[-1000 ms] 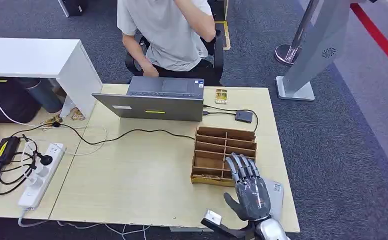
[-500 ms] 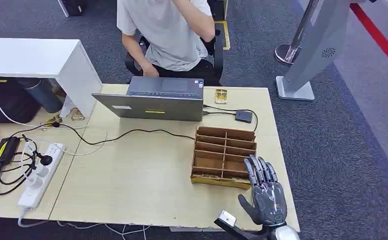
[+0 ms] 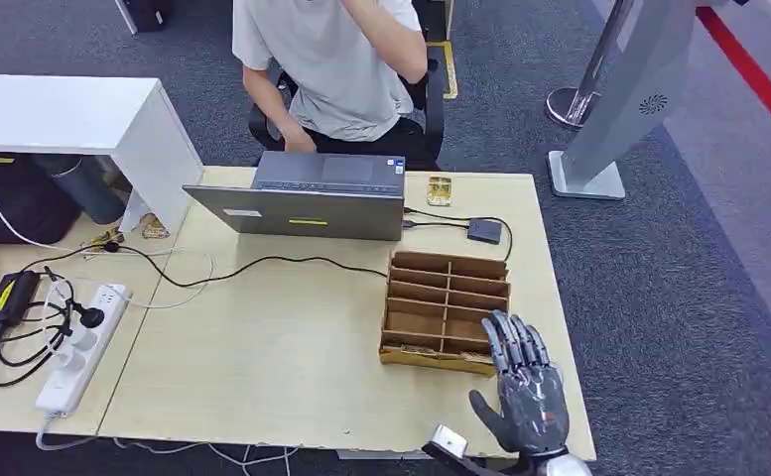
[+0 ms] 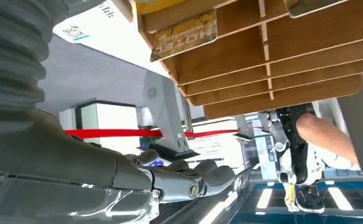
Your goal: Pass the card to the sensor for recognition and then transmit it.
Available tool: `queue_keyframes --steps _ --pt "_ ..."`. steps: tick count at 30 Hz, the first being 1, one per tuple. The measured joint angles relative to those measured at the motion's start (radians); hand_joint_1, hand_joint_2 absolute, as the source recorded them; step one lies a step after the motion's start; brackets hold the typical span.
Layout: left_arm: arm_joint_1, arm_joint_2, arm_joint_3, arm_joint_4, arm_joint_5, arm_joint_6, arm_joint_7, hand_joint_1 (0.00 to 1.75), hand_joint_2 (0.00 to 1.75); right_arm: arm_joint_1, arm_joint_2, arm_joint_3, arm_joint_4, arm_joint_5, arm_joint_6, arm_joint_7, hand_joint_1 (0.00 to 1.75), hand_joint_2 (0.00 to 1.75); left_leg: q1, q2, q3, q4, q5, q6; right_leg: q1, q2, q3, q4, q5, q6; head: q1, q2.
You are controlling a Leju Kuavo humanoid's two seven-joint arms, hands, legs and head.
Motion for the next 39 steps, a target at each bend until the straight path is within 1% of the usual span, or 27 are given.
queue_keyframes --steps 8,12,17,21,26,33,39 --pt "-0.001 0.000 0.000 0.000 -0.011 -0.003 0.000 0.00 1.75 -0.038 0.018 0.024 0.068 -0.005 0.000 -0.002 0.00 1.75 0.000 0.000 0.000 0.000 0.000 0.000 0.000 0.000 0.000 0.000 0.000 0.000 0.000 0.000" --pt "-0.002 0.000 0.000 0.000 -0.020 -0.006 0.000 0.00 1.75 -0.061 0.037 0.024 0.105 0.007 -0.003 -0.002 0.00 1.75 0.000 0.000 0.000 0.000 0.000 0.000 0.000 0.000 0.000 0.000 0.000 0.000 0.000 0.000" --pt "-0.002 0.000 0.000 0.000 -0.026 -0.011 0.000 0.00 1.75 -0.080 0.060 0.009 0.143 0.029 -0.003 -0.006 0.00 1.75 0.000 0.000 0.000 0.000 0.000 0.000 0.000 0.000 0.000 0.000 0.000 0.000 0.000 0.000" --pt "-0.002 0.000 0.000 0.000 -0.026 -0.012 0.000 0.00 1.75 -0.083 0.077 -0.014 0.165 0.037 -0.003 -0.031 0.00 1.75 0.000 0.000 0.000 0.000 0.000 0.000 0.000 0.000 0.000 0.000 0.000 0.000 0.000 0.000" --pt "-0.002 0.000 0.000 0.000 -0.027 -0.012 0.000 0.00 1.75 -0.084 0.093 -0.036 0.185 0.038 -0.003 -0.039 0.00 1.75 0.000 0.000 0.000 0.000 0.000 0.000 0.000 0.000 0.000 0.000 0.000 0.000 0.000 0.000" --pt "-0.002 0.000 0.000 0.000 -0.029 -0.012 0.000 0.00 1.75 -0.085 0.101 -0.049 0.201 0.042 -0.003 -0.040 0.00 1.75 0.000 0.000 0.000 0.000 0.000 0.000 0.000 0.000 0.000 0.000 0.000 0.000 0.000 0.000" --pt "-0.003 0.000 0.003 0.000 -0.035 -0.011 0.002 0.00 1.75 -0.080 0.103 -0.098 0.196 0.039 -0.003 -0.061 0.00 1.75 0.000 0.000 0.000 0.000 0.000 0.000 0.000 0.000 0.000 0.000 0.000 0.000 0.000 0.000"
